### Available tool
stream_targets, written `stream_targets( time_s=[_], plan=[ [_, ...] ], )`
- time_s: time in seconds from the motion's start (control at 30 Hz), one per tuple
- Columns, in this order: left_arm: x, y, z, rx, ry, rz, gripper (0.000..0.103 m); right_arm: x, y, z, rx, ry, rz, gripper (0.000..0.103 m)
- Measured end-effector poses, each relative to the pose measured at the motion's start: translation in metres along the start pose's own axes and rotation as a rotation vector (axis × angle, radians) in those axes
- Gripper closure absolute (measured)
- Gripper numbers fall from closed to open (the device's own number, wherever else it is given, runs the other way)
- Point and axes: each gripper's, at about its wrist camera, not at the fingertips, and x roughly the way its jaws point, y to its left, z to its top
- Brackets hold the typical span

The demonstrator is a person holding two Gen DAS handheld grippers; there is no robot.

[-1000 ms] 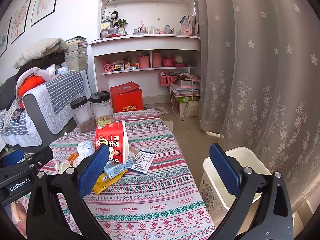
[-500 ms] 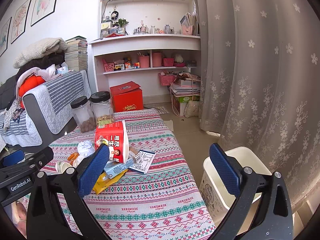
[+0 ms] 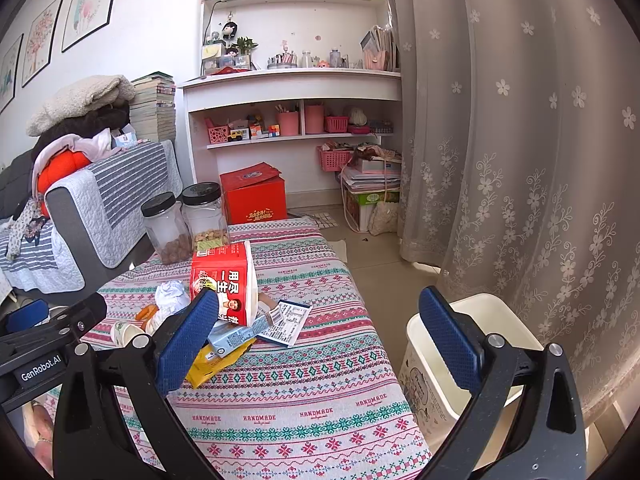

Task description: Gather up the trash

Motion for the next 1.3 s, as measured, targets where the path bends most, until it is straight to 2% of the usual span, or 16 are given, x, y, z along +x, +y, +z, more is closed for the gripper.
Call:
stream_targets(
  time_s=[0.27, 0.37, 0.47, 0.5, 0.57, 0.67, 0.77, 0.8, 0.83, 0.9, 1.0, 1.07, 1.1, 1.2, 1.3],
  plan=[
    [0.002, 0.003, -0.004, -0.007, 0.004, 0.006, 0.007, 0.001, 0.001, -0.001, 0.0, 0.013, 0.003, 0.007],
    [0.009, 0.012, -0.004, -0.048, 0.036, 0.011, 0.007, 0.013, 0.001, -0.005, 0.027, 0.105, 0.027, 0.007],
    [0.02, 0.04, 0.003, -0.168, 0.105, -0.013, 0.007, 0.035, 0.002, 0.002, 0.067, 0.271, 0.052, 0.007],
    [0.022, 0.053, 0.009, -0.219, 0.118, -0.008, 0.007, 0.037, 0.002, 0.009, 0.076, 0.297, 0.065, 0.007],
    [0.023, 0.086, 0.021, -0.341, 0.12, 0.0, 0.007, 0.043, 0.005, 0.028, 0.089, 0.319, 0.099, 0.007],
    [0.017, 0.127, 0.042, -0.511, 0.083, -0.013, 0.007, 0.057, 0.006, 0.059, 0.145, 0.348, 0.174, 0.007],
    [0.022, 0.146, 0.06, -0.549, 0.056, 0.009, 0.007, 0.078, 0.002, 0.073, 0.225, 0.381, 0.248, 0.007],
    [0.03, 0.149, 0.063, -0.537, 0.075, 0.003, 0.007, 0.086, -0.001, 0.071, 0.254, 0.396, 0.263, 0.007],
    [0.043, 0.151, 0.062, -0.523, 0.134, -0.002, 0.007, 0.095, -0.004, 0.066, 0.281, 0.413, 0.276, 0.007],
    [0.076, 0.154, 0.05, -0.517, 0.295, -0.011, 0.007, 0.116, -0.012, 0.047, 0.345, 0.465, 0.286, 0.007],
    [0.116, 0.162, 0.011, -0.623, 0.444, -0.003, 0.007, 0.152, -0.025, 0.019, 0.481, 0.626, 0.286, 0.007],
    [0.142, 0.17, -0.006, -0.751, 0.547, -0.035, 0.007, 0.162, -0.034, 0.011, 0.604, 0.675, 0.347, 0.007],
    [0.15, 0.173, -0.01, -0.793, 0.557, -0.052, 0.007, 0.163, -0.037, 0.011, 0.63, 0.673, 0.348, 0.007],
    [0.169, 0.173, -0.01, -0.797, 0.573, 0.031, 0.007, 0.164, -0.039, 0.013, 0.618, 0.646, 0.32, 0.007],
    [0.188, 0.169, -0.016, -0.837, 0.601, 0.014, 0.007, 0.172, -0.038, 0.011, 0.603, 0.665, 0.329, 0.007]
  ],
)
